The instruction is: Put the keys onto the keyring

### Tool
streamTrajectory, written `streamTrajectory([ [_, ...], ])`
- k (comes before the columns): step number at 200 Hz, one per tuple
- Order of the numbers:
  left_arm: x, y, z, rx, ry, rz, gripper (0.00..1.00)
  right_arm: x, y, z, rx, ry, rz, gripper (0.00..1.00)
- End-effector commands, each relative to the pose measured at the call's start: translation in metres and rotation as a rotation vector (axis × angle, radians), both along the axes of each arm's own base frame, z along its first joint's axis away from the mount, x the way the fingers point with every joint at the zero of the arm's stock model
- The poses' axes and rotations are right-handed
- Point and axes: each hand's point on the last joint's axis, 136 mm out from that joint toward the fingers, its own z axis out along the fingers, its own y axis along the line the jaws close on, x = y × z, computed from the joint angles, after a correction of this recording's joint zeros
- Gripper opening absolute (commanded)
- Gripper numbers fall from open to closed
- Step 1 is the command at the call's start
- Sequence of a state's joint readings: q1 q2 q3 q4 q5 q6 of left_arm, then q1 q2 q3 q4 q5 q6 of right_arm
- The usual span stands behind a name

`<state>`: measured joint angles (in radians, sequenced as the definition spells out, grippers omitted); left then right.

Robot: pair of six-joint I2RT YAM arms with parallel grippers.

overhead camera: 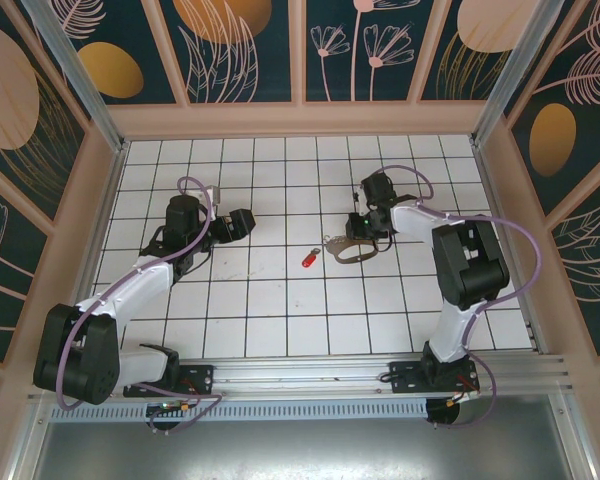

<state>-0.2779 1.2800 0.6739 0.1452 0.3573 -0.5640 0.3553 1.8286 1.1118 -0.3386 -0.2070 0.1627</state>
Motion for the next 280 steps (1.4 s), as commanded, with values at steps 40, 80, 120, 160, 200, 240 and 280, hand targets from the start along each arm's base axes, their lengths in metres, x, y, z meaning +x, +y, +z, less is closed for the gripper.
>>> streamTrajectory([
  [40, 0.006, -0.004, 0.007, 0.010, -0.027, -0.017, 0.87, 0.002, 0.009, -0.007, 0.025, 0.005, 0.013, 0.31],
  [80, 0.003, -0.002, 0.008, 0.013, -0.028, -0.008, 0.88, 0.000, 0.010, -0.009, 0.006, 0.000, 0.028, 0.27],
  [120, -0.002, 0.000, 0.005, 0.013, -0.022, -0.002, 0.88, -0.001, 0.007, -0.007, -0.028, -0.017, 0.034, 0.20],
  [160, -0.003, 0.001, 0.004, 0.019, -0.021, -0.003, 0.88, 0.000, 0.003, 0.003, -0.050, -0.045, 0.040, 0.11],
  [200, -0.003, 0.001, 0.003, 0.027, -0.022, -0.006, 0.88, -0.004, 0.002, 0.004, -0.065, -0.045, 0.044, 0.05],
  [240, -0.004, 0.002, 0.001, 0.041, -0.021, -0.008, 0.88, -0.010, 0.003, 0.010, -0.064, -0.066, 0.053, 0.03],
  [280, -0.004, 0.002, -0.001, 0.043, -0.017, -0.010, 0.88, -0.020, -0.018, 0.001, -0.209, -0.054, 0.050, 0.01],
])
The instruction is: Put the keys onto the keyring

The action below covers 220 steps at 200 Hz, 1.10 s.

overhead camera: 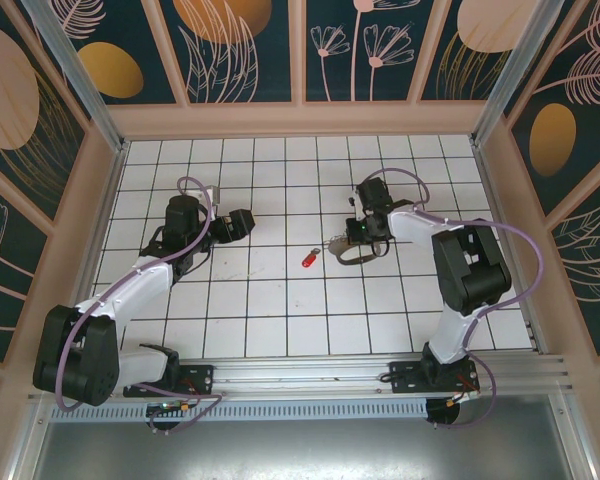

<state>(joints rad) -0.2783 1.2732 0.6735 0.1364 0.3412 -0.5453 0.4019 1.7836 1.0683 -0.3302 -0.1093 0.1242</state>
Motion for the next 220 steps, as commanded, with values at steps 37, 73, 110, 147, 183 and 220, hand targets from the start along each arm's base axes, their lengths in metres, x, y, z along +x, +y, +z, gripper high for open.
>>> streamTrajectory([
  [37, -0.001, -0.002, 0.001, 0.019, -0.012, -0.017, 0.88, -0.016, -0.014, 0.007, -0.088, -0.027, 0.028, 0.00],
  [73, -0.004, -0.001, 0.004, 0.023, -0.012, -0.019, 0.88, -0.024, 0.008, 0.027, 0.031, -0.091, 0.106, 0.00],
  [110, -0.007, 0.003, 0.002, 0.050, -0.010, -0.015, 0.90, -0.018, 0.003, 0.026, -0.013, -0.083, 0.099, 0.07],
  [147, -0.006, 0.001, 0.001, 0.040, -0.005, -0.023, 0.92, -0.010, 0.007, 0.033, -0.004, -0.095, 0.092, 0.19],
  [183, -0.006, -0.001, 0.000, 0.043, -0.003, -0.030, 0.93, -0.006, 0.007, 0.040, -0.006, -0.101, 0.089, 0.27],
  [220, -0.005, -0.001, -0.002, 0.046, 0.001, -0.035, 0.92, -0.006, 0.011, 0.043, 0.007, -0.088, 0.101, 0.29],
])
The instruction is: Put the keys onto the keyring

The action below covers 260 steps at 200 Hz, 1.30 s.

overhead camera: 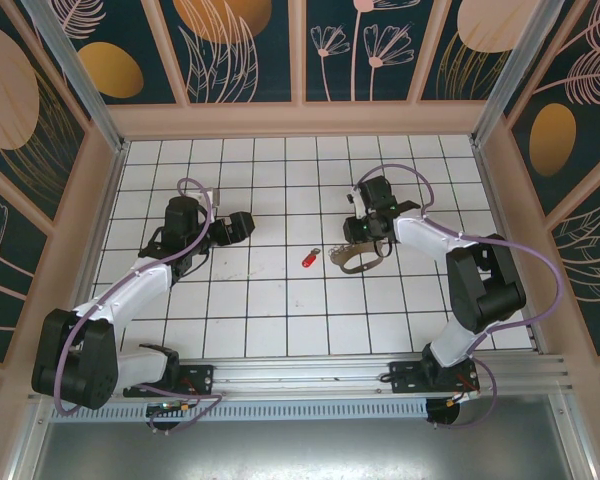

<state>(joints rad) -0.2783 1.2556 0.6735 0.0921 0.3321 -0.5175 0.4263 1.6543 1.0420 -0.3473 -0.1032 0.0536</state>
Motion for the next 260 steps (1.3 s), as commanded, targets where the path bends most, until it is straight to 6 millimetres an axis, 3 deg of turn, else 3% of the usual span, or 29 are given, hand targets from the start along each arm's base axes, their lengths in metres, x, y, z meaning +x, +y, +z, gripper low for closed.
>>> streamTrajectory([
  [1, 0.000, -0.004, 0.001, 0.015, -0.008, -0.029, 0.92, 0.001, 0.004, 0.004, 0.003, 0.016, 0.018, 0.29],
  [48, 0.002, -0.005, 0.001, 0.013, -0.004, -0.028, 0.91, -0.003, 0.012, -0.011, 0.030, 0.087, 0.022, 0.23],
  [92, 0.003, -0.005, 0.004, 0.010, -0.008, -0.029, 0.91, -0.005, 0.006, -0.027, 0.021, 0.143, -0.011, 0.20],
  [150, 0.003, -0.005, 0.003, 0.014, -0.009, -0.027, 0.91, -0.006, 0.007, -0.031, 0.026, 0.163, -0.023, 0.18],
  [192, 0.002, -0.005, 0.002, 0.016, -0.007, -0.028, 0.91, -0.007, -0.004, -0.033, -0.031, 0.166, -0.052, 0.22],
  [260, 0.002, -0.004, 0.001, 0.018, -0.008, -0.027, 0.92, -0.007, -0.004, -0.035, -0.030, 0.170, -0.062, 0.25],
])
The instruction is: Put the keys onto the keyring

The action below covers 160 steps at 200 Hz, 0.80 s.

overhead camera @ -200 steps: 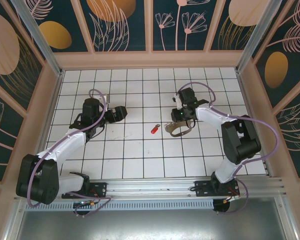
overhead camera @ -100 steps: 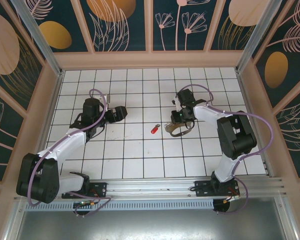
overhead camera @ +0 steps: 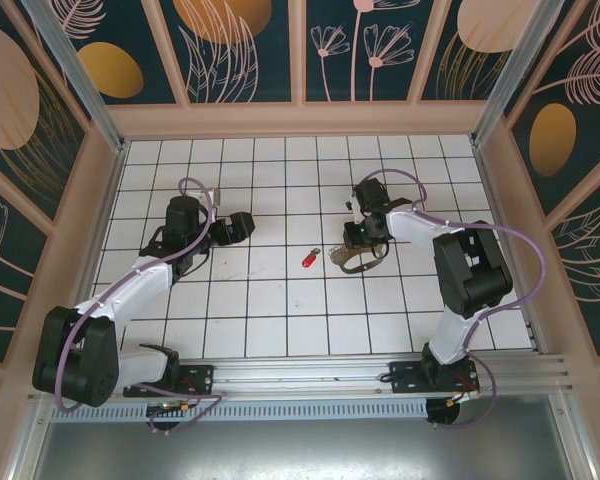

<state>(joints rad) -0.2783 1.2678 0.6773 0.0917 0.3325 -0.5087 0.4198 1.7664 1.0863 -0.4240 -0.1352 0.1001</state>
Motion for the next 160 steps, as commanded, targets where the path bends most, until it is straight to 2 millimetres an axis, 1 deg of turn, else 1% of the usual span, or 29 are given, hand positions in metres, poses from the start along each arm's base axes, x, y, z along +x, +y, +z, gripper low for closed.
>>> streamTrajectory([
  [1, 0.001, -0.004, 0.004, 0.010, -0.013, -0.022, 0.92, 0.003, -0.003, 0.000, -0.015, 0.012, -0.027, 0.25],
  [38, 0.002, -0.004, 0.004, 0.009, -0.011, -0.024, 0.92, 0.004, -0.005, 0.003, -0.023, 0.003, -0.034, 0.25],
  [86, 0.002, -0.004, 0.006, 0.009, -0.013, -0.024, 0.92, 0.001, -0.005, -0.002, -0.020, 0.014, -0.037, 0.26],
  [160, -0.001, -0.002, 0.005, 0.008, -0.011, -0.016, 0.92, 0.003, -0.001, -0.009, -0.006, 0.020, -0.030, 0.26],
])
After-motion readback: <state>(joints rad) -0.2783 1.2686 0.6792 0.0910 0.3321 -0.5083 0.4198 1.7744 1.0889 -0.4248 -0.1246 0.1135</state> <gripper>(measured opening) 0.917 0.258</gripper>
